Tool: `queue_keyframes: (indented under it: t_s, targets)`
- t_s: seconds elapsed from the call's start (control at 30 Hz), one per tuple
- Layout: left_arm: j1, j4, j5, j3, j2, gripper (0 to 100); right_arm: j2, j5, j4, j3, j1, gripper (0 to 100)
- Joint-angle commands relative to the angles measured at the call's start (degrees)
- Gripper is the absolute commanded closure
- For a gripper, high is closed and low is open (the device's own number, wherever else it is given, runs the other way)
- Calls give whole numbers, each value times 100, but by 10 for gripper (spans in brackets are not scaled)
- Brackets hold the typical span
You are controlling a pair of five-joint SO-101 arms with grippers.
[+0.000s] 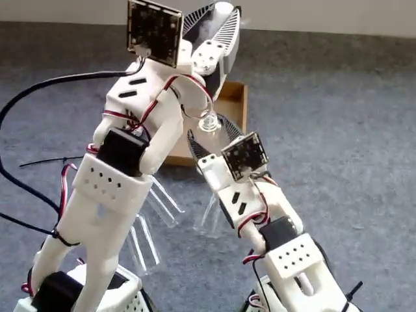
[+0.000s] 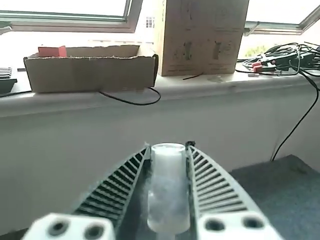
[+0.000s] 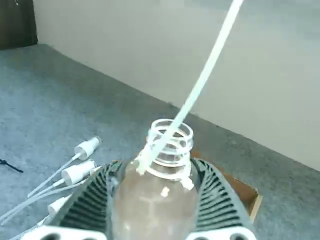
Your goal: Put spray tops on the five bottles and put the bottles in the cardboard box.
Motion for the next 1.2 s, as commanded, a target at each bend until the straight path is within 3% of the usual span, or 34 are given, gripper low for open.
queue_keyframes:
  t_s: [0.0,0.47,0.93,1.17]
  targets:
    - [75,-158,26,-119,4,951,-462,-53,189,48,-57,994]
    - [101,-132,9,-831,57,951,-673,-44,418,145,-198,994]
    - [101,70,35,-40,-4,951,-646,105,418,136,-189,994]
    - [127,686,44,-75,-13,951,-629,44,418,110,-40,994]
